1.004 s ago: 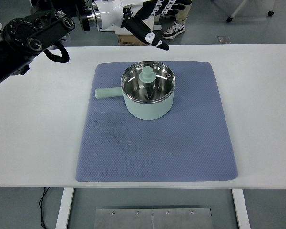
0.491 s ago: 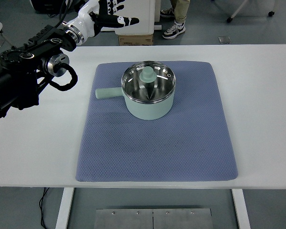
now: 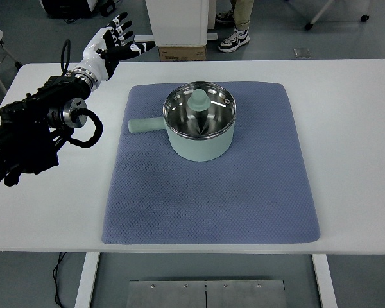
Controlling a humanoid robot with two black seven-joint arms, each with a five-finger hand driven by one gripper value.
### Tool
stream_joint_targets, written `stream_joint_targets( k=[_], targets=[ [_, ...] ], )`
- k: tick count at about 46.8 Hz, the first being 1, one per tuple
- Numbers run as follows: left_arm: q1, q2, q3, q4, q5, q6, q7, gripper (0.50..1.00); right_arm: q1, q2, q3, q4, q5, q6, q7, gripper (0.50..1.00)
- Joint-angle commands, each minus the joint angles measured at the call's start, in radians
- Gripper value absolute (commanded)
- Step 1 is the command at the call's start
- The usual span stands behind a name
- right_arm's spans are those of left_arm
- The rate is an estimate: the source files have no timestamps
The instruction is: Rotate green pot handle
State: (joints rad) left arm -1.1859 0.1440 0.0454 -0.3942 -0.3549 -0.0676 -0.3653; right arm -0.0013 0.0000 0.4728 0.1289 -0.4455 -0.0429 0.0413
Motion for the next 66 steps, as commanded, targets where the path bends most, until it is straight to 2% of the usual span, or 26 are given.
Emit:
stream_joint_targets(
  k=[1, 11, 22, 47, 56, 60, 66],
  targets=[
    [0.017, -0.003, -0.004, 0.008, -0.044, -0.001, 0.0, 1.0, 0.0, 0.0, 0.001, 0.0, 0.001, 0.0, 0.0, 1.0],
    [0.071, -0.017, -0.013, 0.009, -0.113, -0.001, 0.0, 1.0, 0.0, 0.0, 0.0, 0.0, 0.001, 0.0, 0.0, 1.0],
    [0.115, -0.029, -0.058, 0.009, -0.118, -0.005, -0.003, 1.0, 0.0, 0.0, 0.001, 0.0, -0.001, 0.0, 0.0, 1.0],
    [0.135, -0.03, -0.065, 0.008, -0.11, -0.018, -0.015, 1.0, 0.0, 0.0, 0.0, 0.0, -0.001, 0.0, 0.0, 1.0],
    [0.154, -0.03, -0.134, 0.008, -0.102, -0.081, -0.015, 1.0, 0.0, 0.0, 0.001, 0.0, 0.001, 0.0, 0.0, 1.0],
    [0.154, -0.03, -0.14, 0.008, -0.098, -0.087, -0.015, 1.0, 0.0, 0.0, 0.0, 0.0, -0.001, 0.0, 0.0, 1.0],
    [0.163, -0.03, -0.147, 0.008, -0.098, -0.138, -0.015, 1.0, 0.0, 0.0, 0.0, 0.0, -0.001, 0.0, 0.0, 1.0]
  ],
)
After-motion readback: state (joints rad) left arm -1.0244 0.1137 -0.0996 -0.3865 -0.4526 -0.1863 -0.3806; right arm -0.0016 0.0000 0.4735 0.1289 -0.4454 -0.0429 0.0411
